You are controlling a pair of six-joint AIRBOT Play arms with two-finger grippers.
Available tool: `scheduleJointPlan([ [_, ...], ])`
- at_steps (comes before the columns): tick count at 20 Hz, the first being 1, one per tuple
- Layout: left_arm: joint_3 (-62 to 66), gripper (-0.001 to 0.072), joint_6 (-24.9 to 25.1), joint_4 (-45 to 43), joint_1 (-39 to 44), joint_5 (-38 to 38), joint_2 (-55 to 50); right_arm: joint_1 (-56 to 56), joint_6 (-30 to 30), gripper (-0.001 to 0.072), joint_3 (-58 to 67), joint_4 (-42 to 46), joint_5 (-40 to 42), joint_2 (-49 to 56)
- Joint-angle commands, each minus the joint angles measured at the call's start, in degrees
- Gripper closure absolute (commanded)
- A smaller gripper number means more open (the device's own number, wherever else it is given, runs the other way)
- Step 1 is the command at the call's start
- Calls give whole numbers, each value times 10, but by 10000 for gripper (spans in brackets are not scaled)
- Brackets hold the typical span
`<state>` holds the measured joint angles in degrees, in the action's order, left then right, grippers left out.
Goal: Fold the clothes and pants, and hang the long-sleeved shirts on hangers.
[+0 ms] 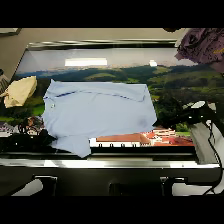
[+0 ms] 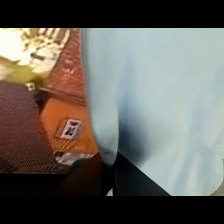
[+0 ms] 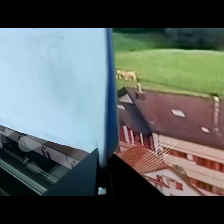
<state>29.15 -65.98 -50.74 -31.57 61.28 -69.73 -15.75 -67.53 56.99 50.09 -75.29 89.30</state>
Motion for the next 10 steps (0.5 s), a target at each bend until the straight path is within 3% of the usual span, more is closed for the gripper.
scheduleJointPlan([
  [1,50,686,-12,15,27,-3,-7,16,2,677,1,-9,0,-20],
  [5,232,687,-76,-6,89,-14,-8,78,-30,678,62,-10,79,-74],
  [10,574,687,-187,-146,145,-5,-17,93,-107,678,330,45,107,-97],
])
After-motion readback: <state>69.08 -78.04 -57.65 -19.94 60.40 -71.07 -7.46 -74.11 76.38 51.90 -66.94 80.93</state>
